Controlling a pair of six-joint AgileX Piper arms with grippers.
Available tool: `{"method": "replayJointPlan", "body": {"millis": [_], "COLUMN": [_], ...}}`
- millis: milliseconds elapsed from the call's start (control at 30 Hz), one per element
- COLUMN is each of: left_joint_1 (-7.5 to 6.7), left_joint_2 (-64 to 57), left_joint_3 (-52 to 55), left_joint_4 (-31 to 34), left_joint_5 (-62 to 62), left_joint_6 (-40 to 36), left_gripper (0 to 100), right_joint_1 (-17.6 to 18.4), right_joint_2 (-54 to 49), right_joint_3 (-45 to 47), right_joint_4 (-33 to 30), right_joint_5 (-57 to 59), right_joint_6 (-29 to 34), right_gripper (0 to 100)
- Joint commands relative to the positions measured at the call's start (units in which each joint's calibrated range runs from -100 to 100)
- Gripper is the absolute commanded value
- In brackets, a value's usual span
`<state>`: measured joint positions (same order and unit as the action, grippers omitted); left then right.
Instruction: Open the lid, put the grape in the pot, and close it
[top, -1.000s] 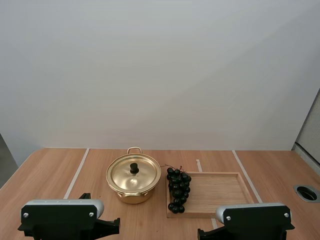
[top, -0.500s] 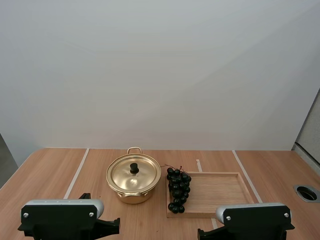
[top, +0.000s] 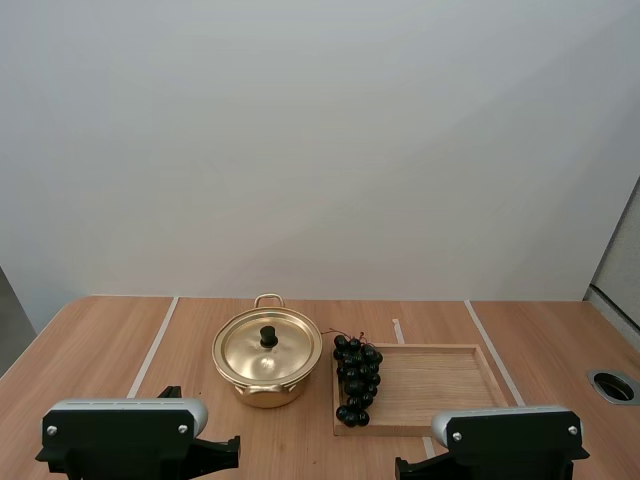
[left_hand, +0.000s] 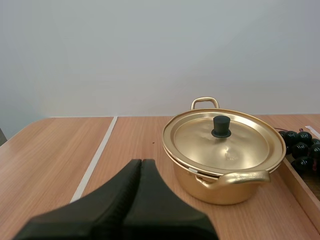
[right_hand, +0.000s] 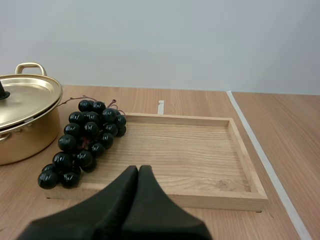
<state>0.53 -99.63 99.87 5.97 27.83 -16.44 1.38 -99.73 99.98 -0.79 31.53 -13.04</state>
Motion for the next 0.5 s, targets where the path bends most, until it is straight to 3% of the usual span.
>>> {"method": "replayJointPlan", "body": {"millis": [0, 467], "left_joint_1": [0.05, 0.05], "left_joint_2": [-0.4, -0.4], "left_joint_3": [0.1, 0.1], "left_joint_4": [-1.0, -5.5], "left_joint_5": [-1.0, 2.2], "left_joint_6": [-0.5, -0.7], "left_gripper": [0, 0], "right_joint_1": [0.1, 0.1], "right_joint_2": [-0.3, -0.3], "right_joint_3": [0.0, 0.0], "right_joint_4": [-0.4, -0.3], "right_joint_5": [-0.4, -0.4], "right_joint_6": [0.0, 0.0], "right_gripper": [0, 0]}}
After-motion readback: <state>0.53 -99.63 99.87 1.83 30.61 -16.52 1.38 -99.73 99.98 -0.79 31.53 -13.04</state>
